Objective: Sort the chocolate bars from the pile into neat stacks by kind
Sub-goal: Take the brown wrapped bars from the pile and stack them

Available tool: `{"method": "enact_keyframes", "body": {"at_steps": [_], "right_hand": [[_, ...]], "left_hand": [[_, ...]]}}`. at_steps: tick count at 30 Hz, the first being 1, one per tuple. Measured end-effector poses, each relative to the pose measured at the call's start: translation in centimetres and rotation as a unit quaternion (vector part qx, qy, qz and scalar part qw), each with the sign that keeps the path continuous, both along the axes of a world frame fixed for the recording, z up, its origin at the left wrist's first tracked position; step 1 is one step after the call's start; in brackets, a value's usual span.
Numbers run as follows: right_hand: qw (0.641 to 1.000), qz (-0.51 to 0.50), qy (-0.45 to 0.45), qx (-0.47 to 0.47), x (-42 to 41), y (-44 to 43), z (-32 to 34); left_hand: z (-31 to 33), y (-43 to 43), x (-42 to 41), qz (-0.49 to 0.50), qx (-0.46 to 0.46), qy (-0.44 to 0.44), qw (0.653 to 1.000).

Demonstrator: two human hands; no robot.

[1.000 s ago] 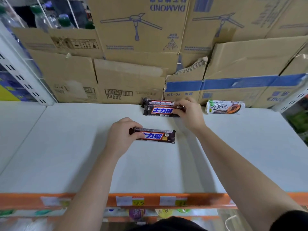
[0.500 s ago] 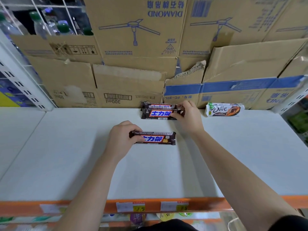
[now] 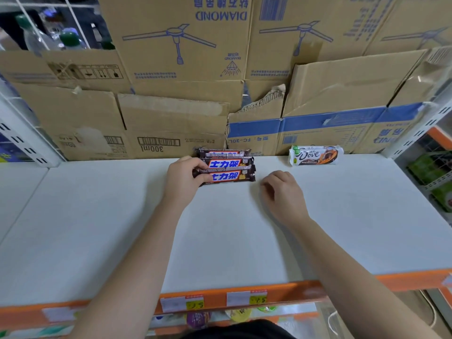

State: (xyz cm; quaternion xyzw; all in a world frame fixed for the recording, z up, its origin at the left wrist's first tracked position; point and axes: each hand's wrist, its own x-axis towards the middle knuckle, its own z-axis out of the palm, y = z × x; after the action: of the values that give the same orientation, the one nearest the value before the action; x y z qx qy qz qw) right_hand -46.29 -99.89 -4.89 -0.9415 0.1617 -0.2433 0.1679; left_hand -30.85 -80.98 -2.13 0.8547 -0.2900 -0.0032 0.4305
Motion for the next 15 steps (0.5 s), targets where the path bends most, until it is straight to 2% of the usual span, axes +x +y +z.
{"method": "enact_keyframes", "body": {"at_steps": [6,15], "right_hand": [[1.000,-0.009,-0.005,-0.012,0.0,0.2,-0.1],[1.000,-0.018,0.007,-0.015,0.0,0.3,0.2]], "left_hand": [[-0.2,-1.0,0.6,0.023,-0.007,-0.022,0.999],[-0.2,-1.5,1.6,0.025,0.030,-0.049,0.998]]}}
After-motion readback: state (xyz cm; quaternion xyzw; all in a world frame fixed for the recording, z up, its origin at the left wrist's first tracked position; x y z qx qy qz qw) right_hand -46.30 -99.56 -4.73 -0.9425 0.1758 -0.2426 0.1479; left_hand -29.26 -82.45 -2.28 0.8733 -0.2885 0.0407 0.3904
